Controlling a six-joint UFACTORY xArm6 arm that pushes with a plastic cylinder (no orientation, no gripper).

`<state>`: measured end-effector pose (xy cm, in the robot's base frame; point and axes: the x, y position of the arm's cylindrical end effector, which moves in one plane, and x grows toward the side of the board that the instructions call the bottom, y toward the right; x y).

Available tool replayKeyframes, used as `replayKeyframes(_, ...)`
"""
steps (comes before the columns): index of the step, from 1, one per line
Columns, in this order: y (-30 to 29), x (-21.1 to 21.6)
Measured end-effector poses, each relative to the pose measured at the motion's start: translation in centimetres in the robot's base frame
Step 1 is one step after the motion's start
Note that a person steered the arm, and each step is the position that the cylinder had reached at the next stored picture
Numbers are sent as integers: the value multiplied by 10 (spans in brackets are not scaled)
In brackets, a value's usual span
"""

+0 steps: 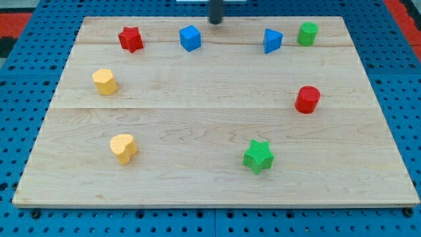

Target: Keep blue triangle at the center of the board

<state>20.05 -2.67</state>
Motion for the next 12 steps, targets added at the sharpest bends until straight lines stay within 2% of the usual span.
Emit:
replayKeyframes(1,7,1)
replayKeyframes(2,110,-8)
replayKeyframes(4,221,-9)
replayKeyframes(5,321,-9)
replayKeyframes(6,309,4)
replayKeyframes(7,262,37)
replayKeyframes(9,140,70)
replayKeyframes(11,47,109)
replayKeyframes(12,81,80)
